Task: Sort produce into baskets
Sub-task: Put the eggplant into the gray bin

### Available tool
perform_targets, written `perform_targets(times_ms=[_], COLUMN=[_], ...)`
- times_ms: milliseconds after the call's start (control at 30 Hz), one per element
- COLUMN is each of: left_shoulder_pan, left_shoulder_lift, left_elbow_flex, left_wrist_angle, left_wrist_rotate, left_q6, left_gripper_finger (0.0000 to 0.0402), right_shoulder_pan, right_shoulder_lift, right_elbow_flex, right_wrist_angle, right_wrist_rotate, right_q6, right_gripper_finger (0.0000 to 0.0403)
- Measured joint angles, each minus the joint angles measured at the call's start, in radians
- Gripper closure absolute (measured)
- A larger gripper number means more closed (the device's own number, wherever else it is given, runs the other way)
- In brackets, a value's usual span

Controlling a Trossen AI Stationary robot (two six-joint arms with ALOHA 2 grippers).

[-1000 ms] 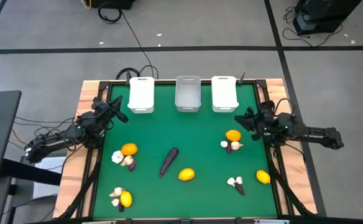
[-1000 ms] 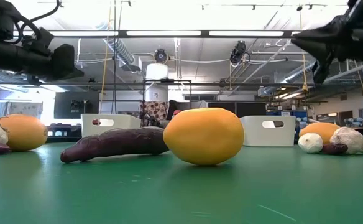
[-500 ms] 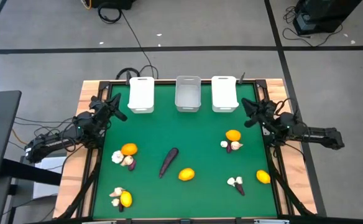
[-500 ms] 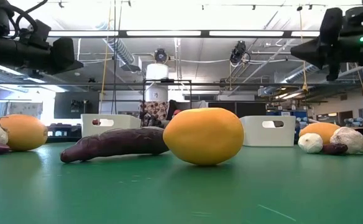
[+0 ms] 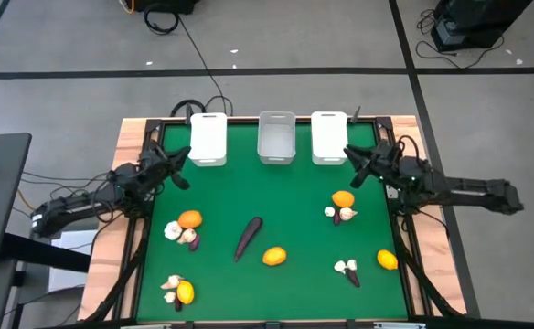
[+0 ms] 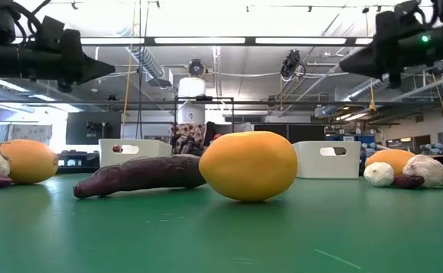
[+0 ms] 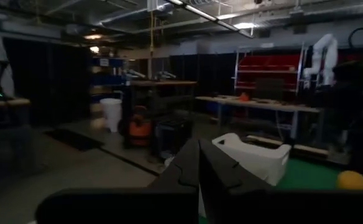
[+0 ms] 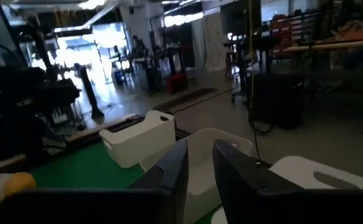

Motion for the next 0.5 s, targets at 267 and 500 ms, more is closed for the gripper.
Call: perform_targets(times_ms=[267, 500], left_shoulder_pan=[0.0, -0.002], left_shoulder_lift=[0.19, 0.395], left_elbow_flex=[0.0, 0.041], left_wrist_angle=[0.05, 0.096], left_wrist_rotate=[0.088, 0.22], left_q6=[-0.129, -0.223], left_gripper_finger=[0.0396, 0.0359], right_shoulder_pan=[0.004, 0.005], right_shoulder_lift=[0.271, 0.483], right_elbow_flex=[0.199, 0.397], right_wrist_angle=[-0.065, -0.28], right_wrist_rotate=[-0.032, -0.051], right_q6=[-0.046, -0.046], right_gripper_finger=[0.0268, 0.0236])
